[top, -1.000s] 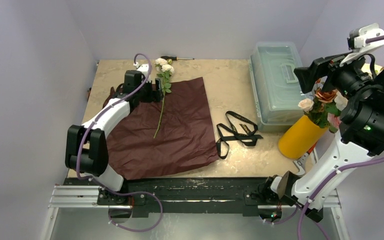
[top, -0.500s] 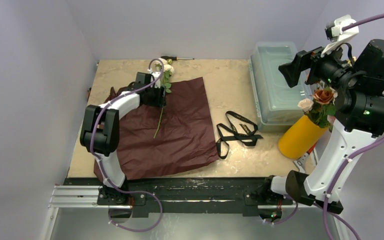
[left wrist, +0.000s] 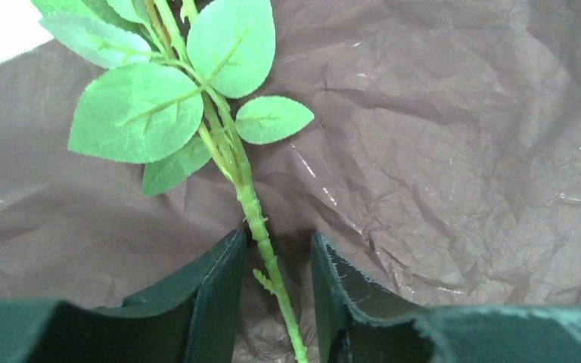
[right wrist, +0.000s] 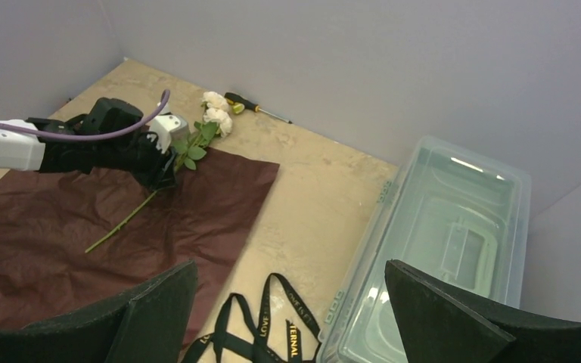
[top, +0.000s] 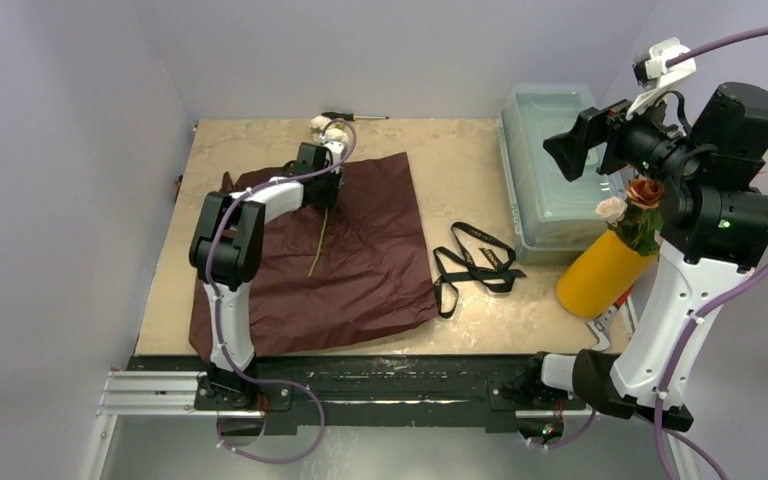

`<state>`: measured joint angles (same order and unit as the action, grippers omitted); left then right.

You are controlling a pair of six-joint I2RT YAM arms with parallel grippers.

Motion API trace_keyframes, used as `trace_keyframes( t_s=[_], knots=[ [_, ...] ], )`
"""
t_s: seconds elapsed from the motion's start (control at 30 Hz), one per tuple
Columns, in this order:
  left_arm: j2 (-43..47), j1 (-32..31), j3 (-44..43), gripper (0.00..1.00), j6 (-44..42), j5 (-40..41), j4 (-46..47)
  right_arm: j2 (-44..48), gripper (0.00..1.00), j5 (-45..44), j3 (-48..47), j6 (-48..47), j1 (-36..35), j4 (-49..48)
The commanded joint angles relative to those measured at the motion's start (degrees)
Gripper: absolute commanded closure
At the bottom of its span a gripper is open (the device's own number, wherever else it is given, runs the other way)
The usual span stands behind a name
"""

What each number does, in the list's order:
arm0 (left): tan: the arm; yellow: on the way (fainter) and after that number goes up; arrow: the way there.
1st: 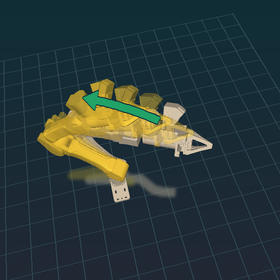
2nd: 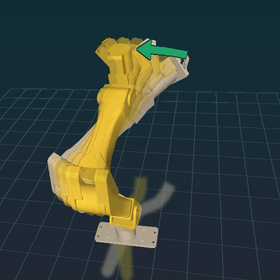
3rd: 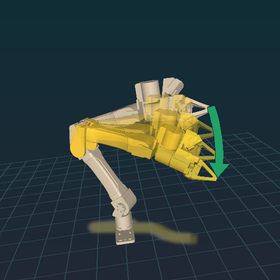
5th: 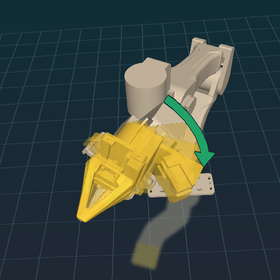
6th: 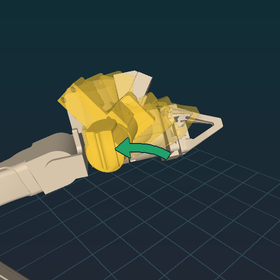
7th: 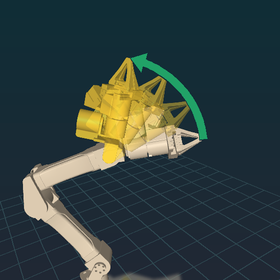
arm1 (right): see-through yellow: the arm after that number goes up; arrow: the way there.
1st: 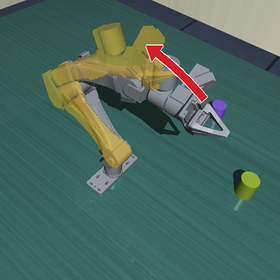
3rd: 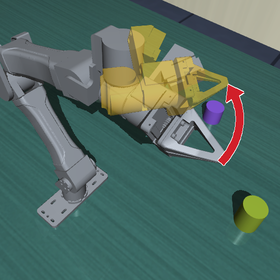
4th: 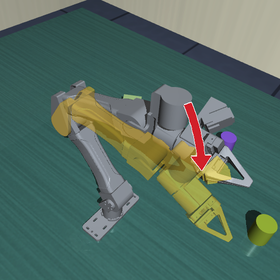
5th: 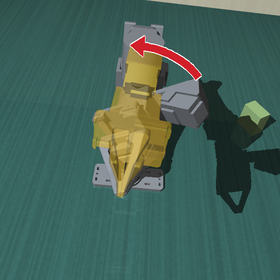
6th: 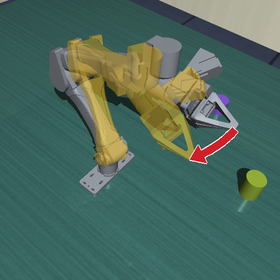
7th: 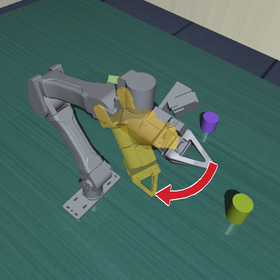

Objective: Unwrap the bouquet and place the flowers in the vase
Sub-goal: Pick up the fake flower from the wrapping paper.

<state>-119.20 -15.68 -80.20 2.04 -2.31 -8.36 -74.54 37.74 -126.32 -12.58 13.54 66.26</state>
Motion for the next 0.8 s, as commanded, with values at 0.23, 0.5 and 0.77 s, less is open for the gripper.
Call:
trace_keyframes(
  t_s=[0.23, 0.5, 0.77],
  knots=[
    [3.7, -0.84, -1.53, 1.0, 4.33, 0.99, -2.93, 2.42, 0.02, 0.61, 2.39, 2.44, -0.36, -3.76],
    [14.75, -0.67, -0.39, 1.0, 11.53, -4.81, 4.78, 0.51, 0.02, 4.27, 1.81, 5.8, -0.5, -6.35],
    [16.09, -0.51, -2.66, 1.0, 12.71, -8.54, 5.41, -1.46, 0.02, 5.67, 0.64, 7.98, -1.5, -8.34]
  ],
)
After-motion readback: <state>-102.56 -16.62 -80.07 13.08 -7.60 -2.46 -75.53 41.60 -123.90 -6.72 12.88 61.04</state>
